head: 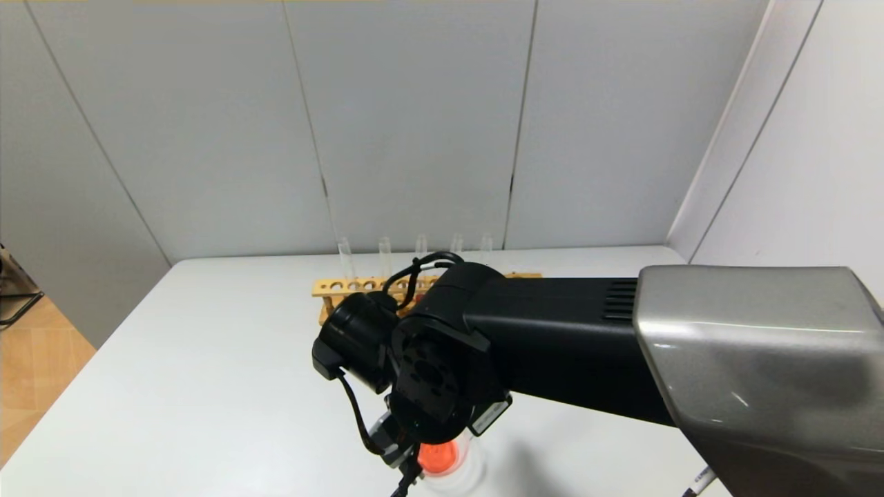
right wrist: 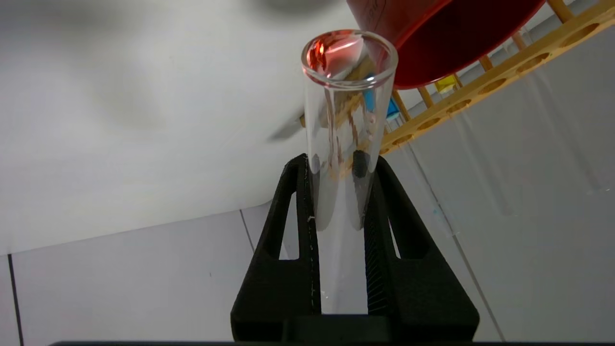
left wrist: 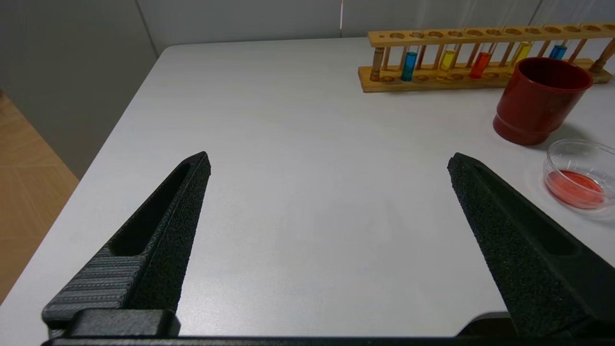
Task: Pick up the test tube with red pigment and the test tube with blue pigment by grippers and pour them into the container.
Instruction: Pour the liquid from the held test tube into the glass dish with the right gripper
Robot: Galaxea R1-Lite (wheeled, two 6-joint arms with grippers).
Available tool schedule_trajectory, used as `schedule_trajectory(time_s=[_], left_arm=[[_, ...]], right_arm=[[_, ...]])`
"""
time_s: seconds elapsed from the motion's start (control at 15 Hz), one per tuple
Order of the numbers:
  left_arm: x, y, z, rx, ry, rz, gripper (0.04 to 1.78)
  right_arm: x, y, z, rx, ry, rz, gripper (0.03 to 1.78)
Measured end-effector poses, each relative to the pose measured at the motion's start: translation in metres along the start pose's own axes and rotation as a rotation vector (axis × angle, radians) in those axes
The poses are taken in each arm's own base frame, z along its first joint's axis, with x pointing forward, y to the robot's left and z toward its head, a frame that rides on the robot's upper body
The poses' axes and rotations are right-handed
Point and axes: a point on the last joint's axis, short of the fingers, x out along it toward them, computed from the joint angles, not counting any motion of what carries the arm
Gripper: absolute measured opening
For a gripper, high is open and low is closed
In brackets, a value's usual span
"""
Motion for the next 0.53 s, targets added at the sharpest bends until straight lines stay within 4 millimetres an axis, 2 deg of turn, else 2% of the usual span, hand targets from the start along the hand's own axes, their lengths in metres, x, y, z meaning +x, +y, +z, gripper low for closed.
schedule_trajectory(time_s=[0.53], left_arm=[[0.0000,0.0000,0.0000,0.001,0.000,0.000,1.75]], right_arm=[[-0.0027,0.0008,-0.0023,0.036,-0.027,0.006,0.35]])
